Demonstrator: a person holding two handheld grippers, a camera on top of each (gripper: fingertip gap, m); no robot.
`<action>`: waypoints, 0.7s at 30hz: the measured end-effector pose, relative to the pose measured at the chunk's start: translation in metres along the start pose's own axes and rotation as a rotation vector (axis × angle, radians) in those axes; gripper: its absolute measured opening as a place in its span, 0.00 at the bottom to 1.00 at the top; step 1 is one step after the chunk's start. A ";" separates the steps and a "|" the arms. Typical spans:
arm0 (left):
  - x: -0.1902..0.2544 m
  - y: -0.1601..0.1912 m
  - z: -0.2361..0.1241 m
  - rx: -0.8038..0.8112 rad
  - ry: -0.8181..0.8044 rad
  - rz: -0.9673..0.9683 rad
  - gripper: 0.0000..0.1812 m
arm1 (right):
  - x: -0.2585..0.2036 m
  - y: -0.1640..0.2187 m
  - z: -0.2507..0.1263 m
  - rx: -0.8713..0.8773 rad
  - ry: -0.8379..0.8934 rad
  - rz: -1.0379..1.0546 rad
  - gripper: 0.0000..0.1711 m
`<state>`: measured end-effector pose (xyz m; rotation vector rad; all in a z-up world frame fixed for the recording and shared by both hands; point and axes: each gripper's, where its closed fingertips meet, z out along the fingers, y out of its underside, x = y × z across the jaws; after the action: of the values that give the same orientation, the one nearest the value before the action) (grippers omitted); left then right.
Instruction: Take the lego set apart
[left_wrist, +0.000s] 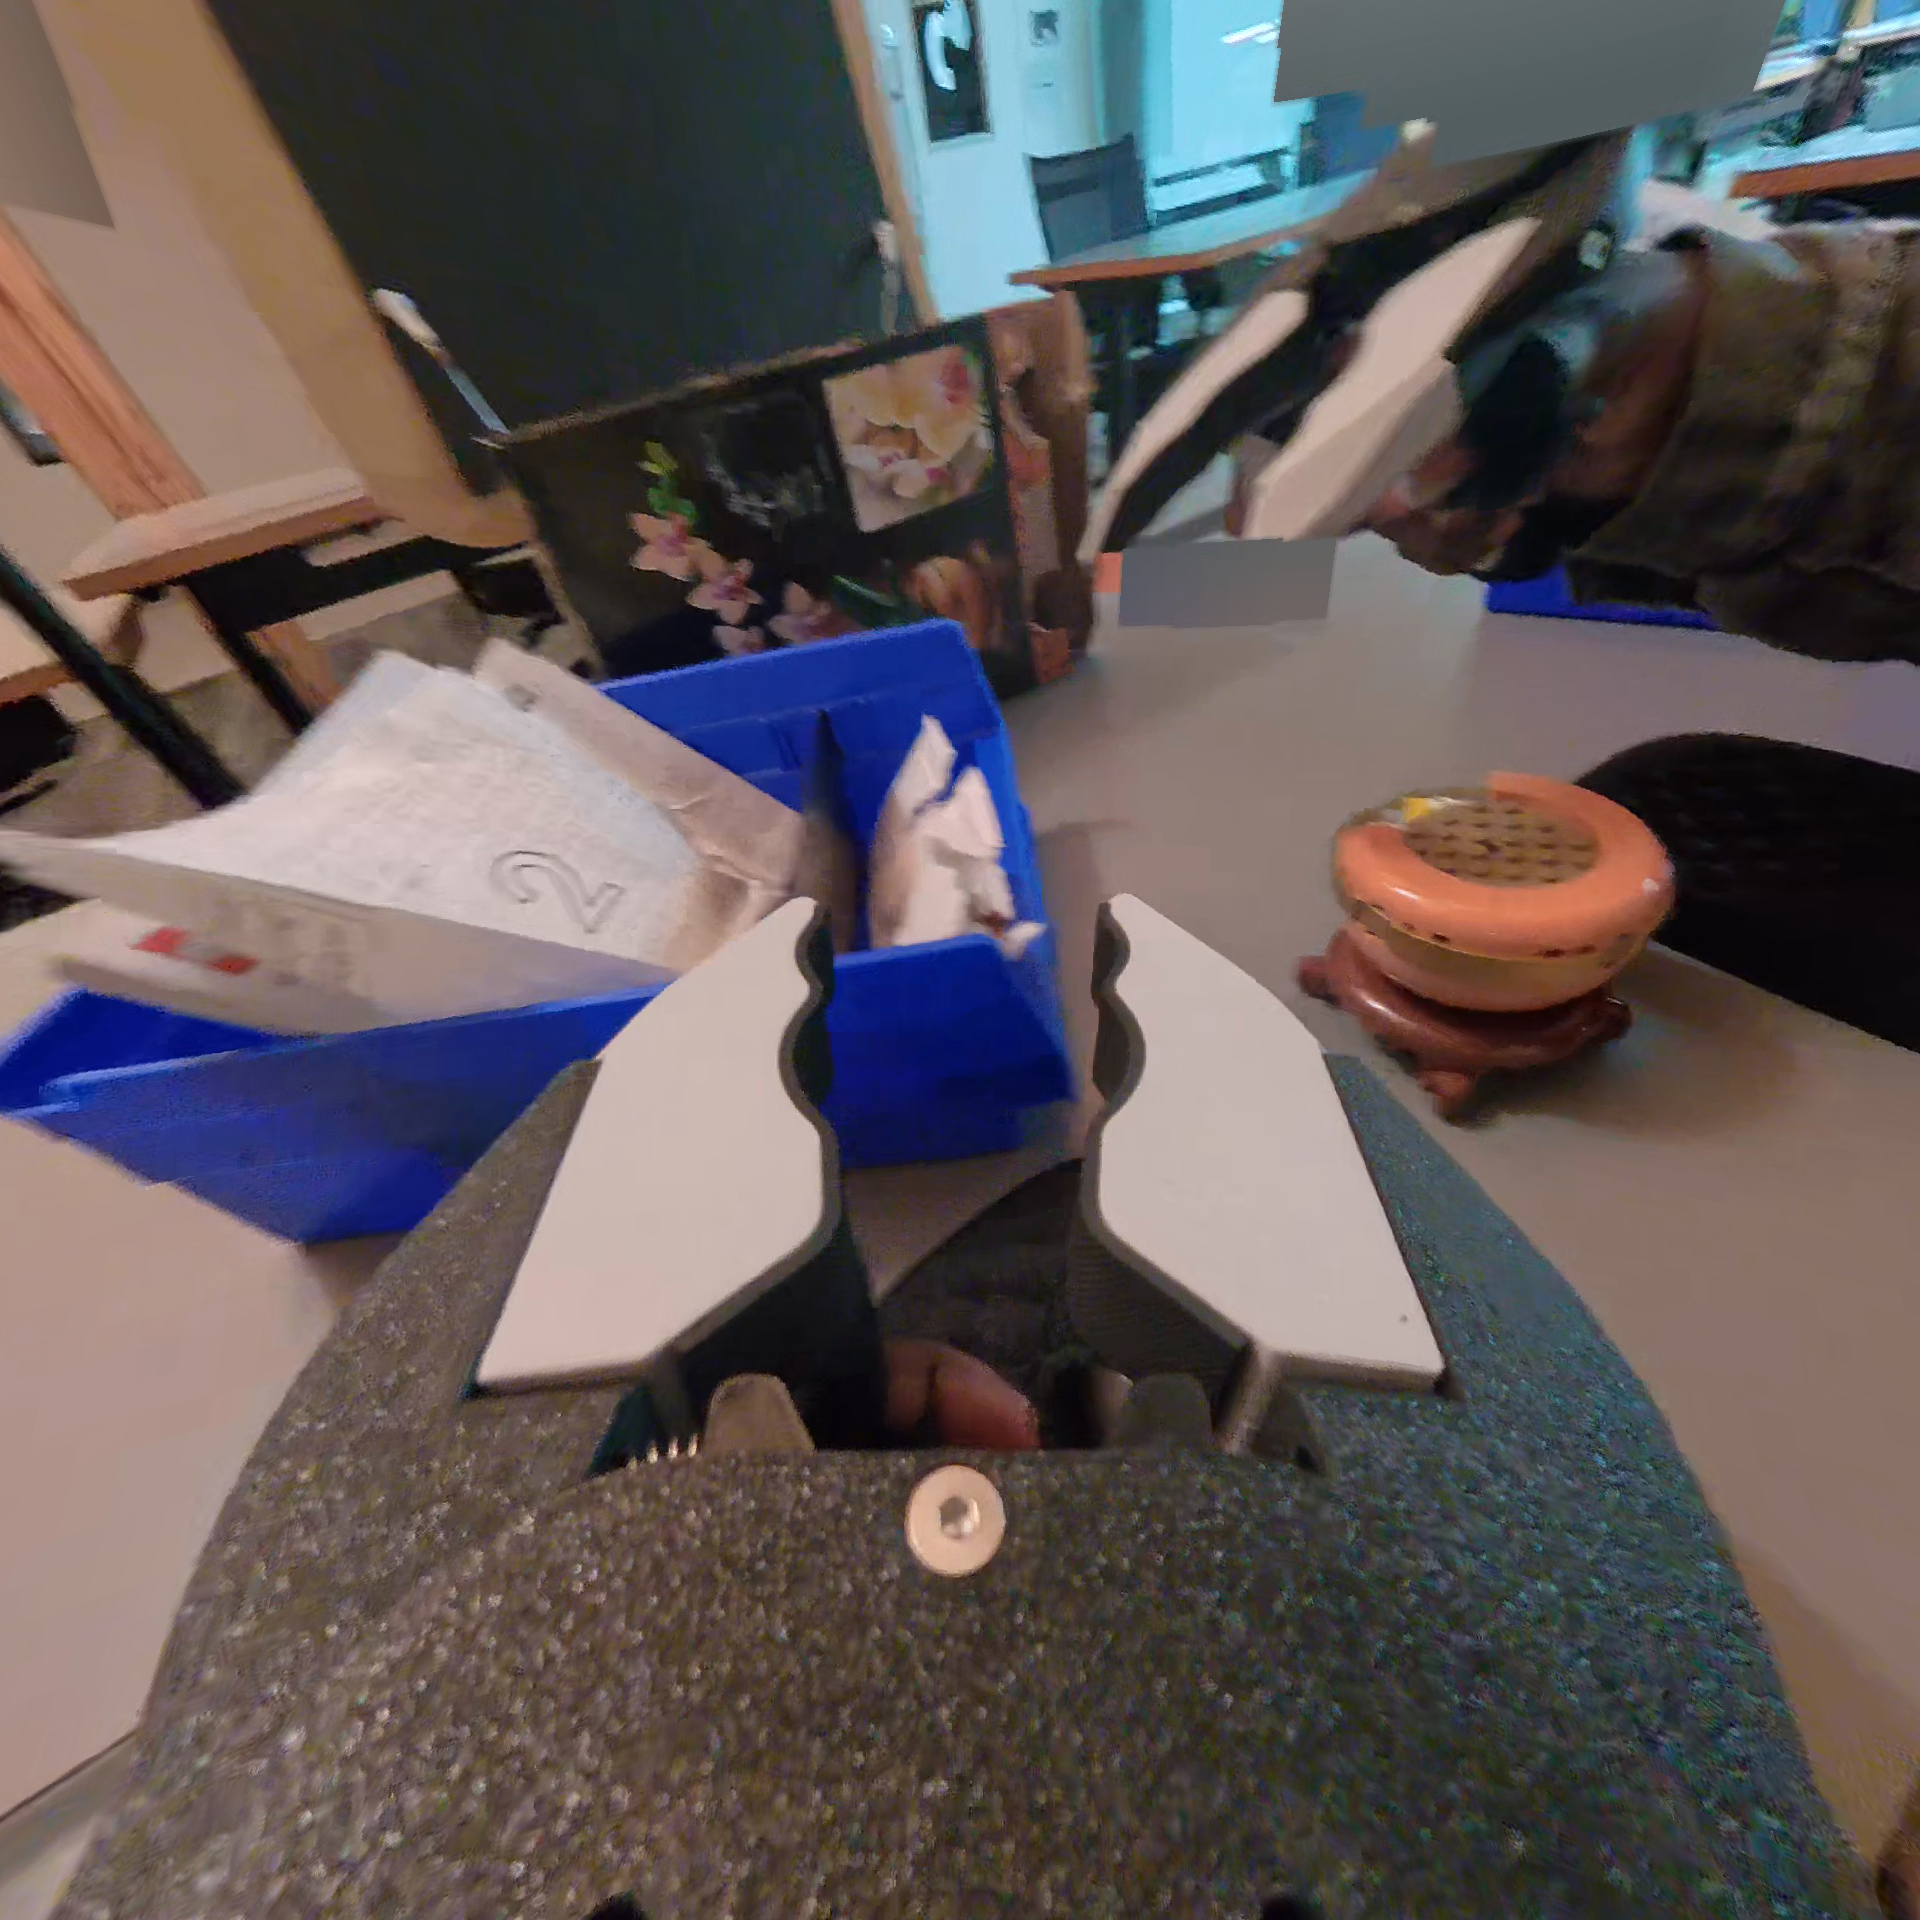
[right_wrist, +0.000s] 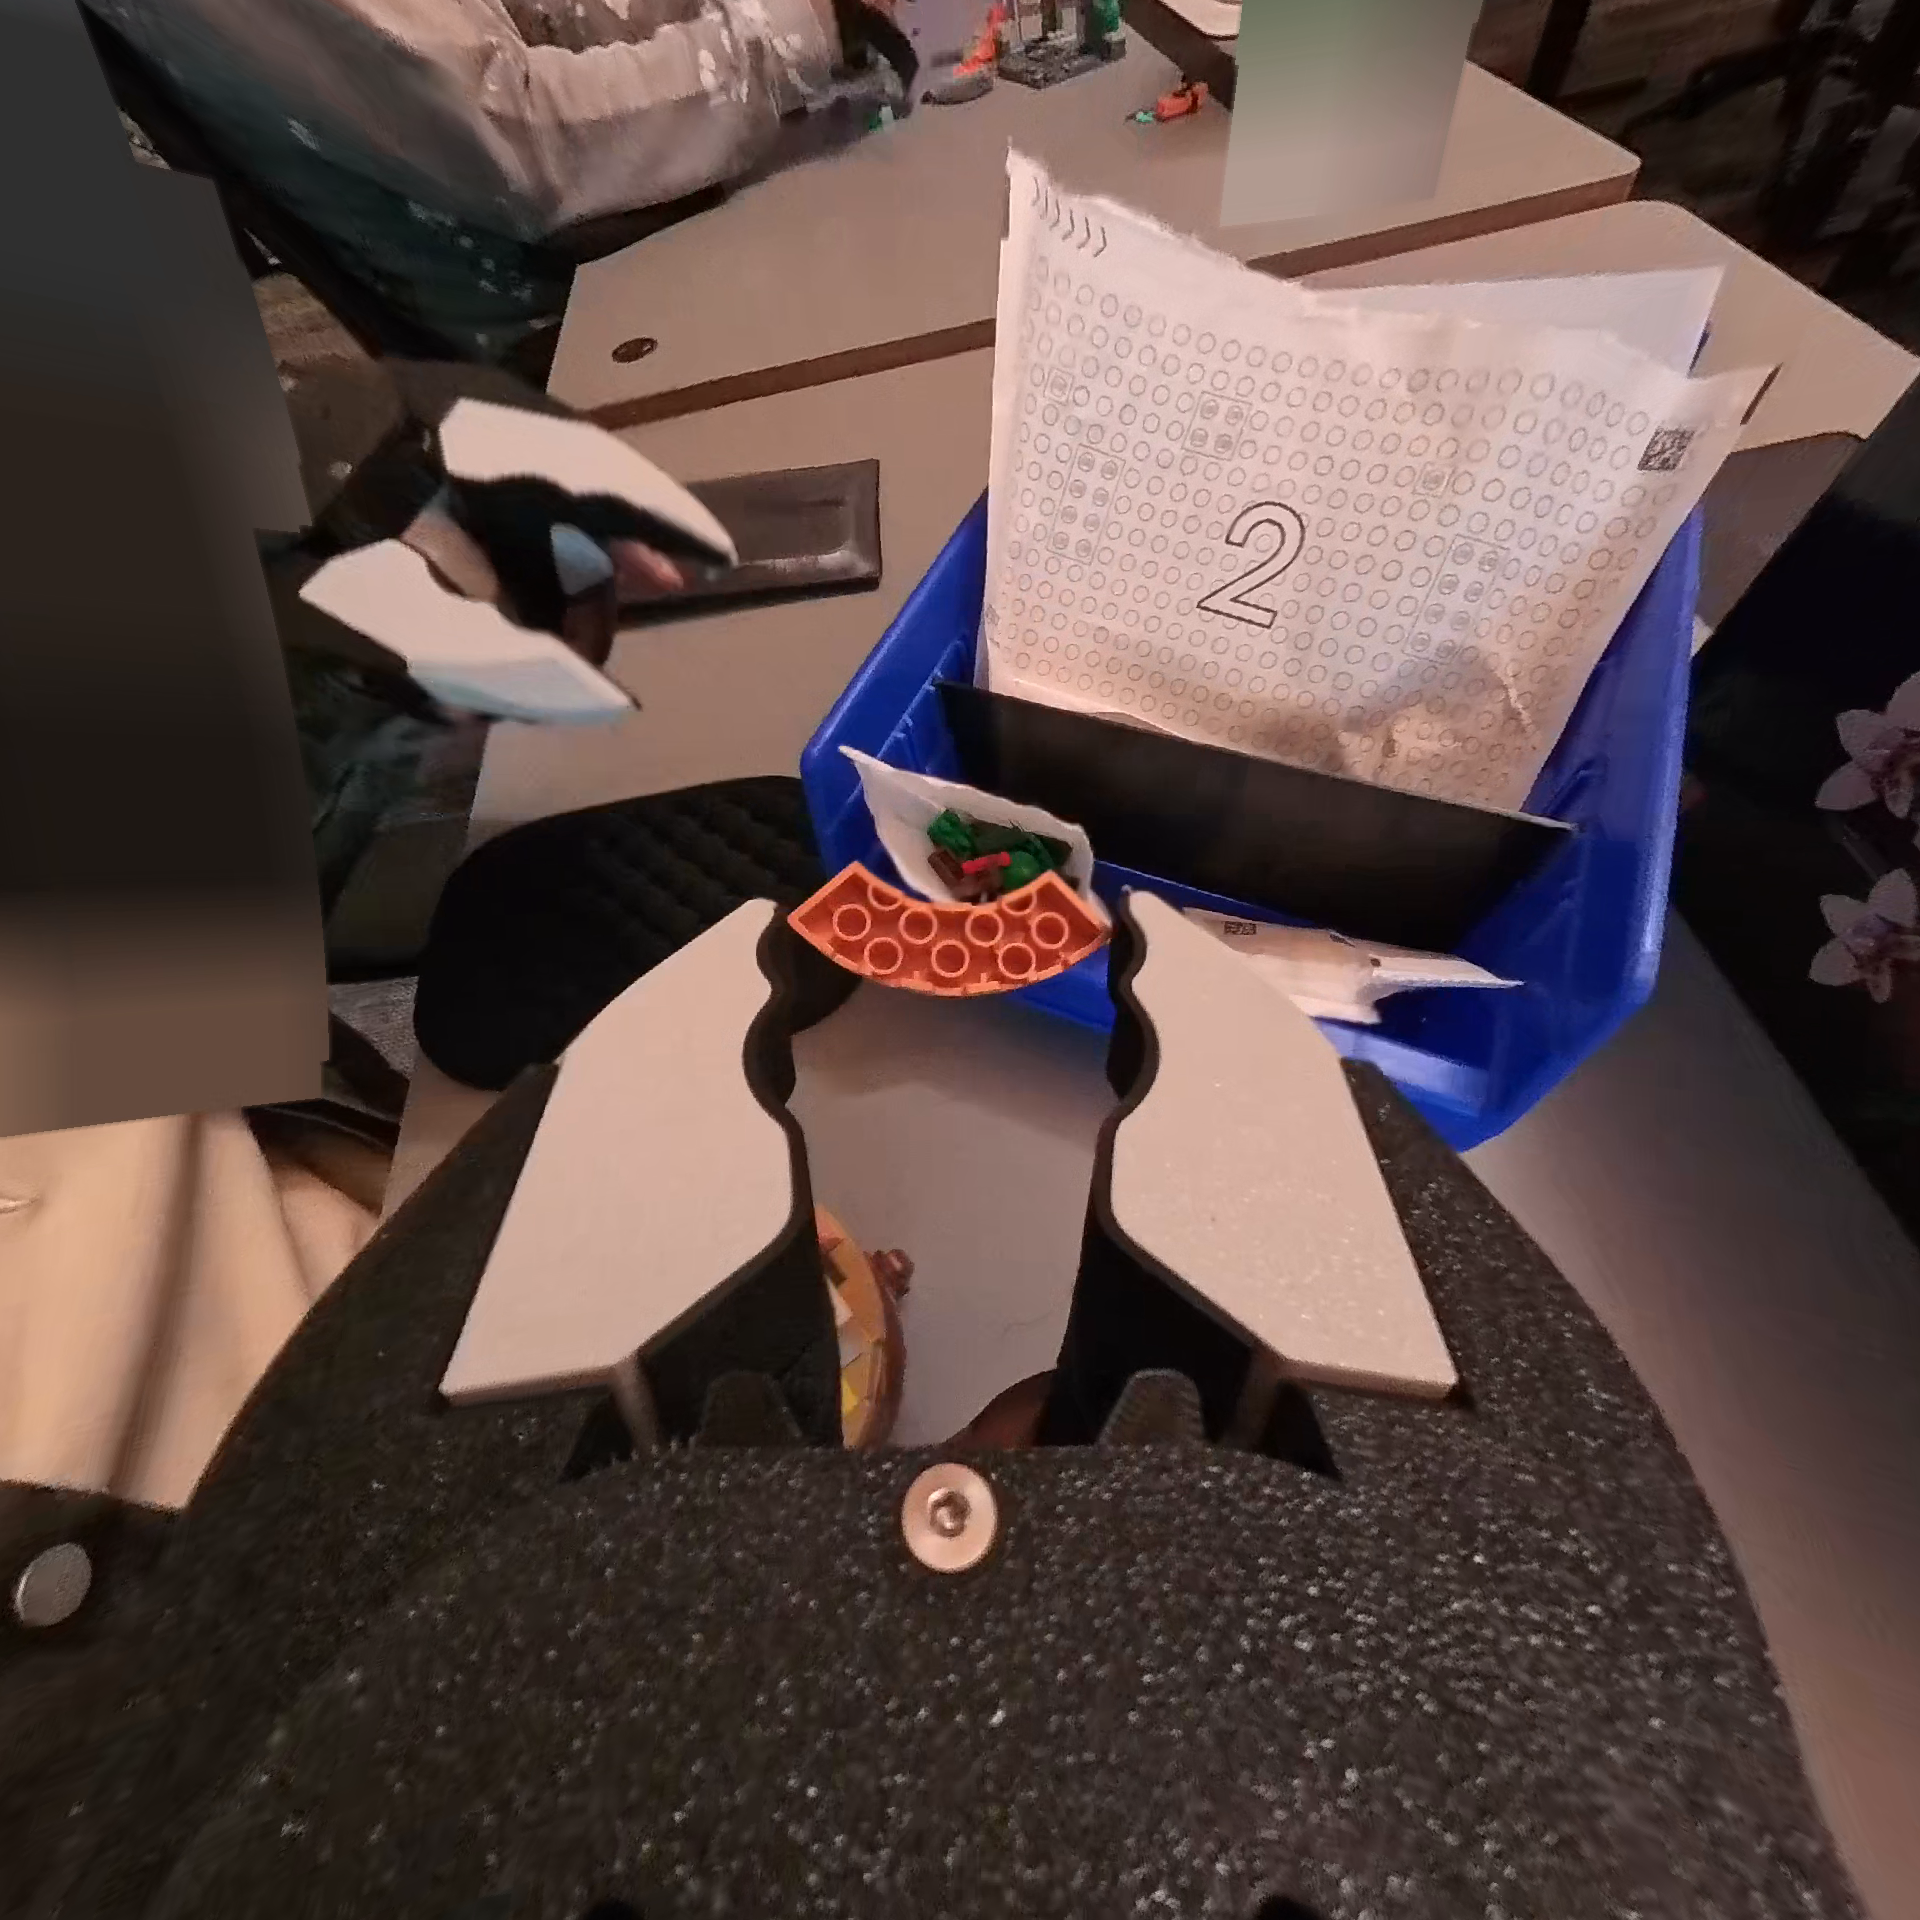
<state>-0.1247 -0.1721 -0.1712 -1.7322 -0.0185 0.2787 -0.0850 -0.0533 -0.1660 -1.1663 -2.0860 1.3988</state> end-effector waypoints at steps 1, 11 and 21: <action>-0.013 -0.006 -0.005 0.014 -0.035 -0.003 0.26 | 0.001 -0.003 -0.001 0.004 0.005 -0.008 0.34; -0.032 -0.001 -0.010 0.080 -0.070 -0.108 0.17 | -0.011 0.000 -0.041 0.141 0.102 0.040 0.34; -0.015 0.015 -0.002 0.093 -0.048 -0.140 0.17 | 0.077 0.073 -0.266 -0.187 0.579 0.257 0.34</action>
<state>-0.1414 -0.1795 -0.1829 -1.6235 -0.1592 0.2145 0.0831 0.1750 -0.1250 -1.7199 -1.7142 0.8220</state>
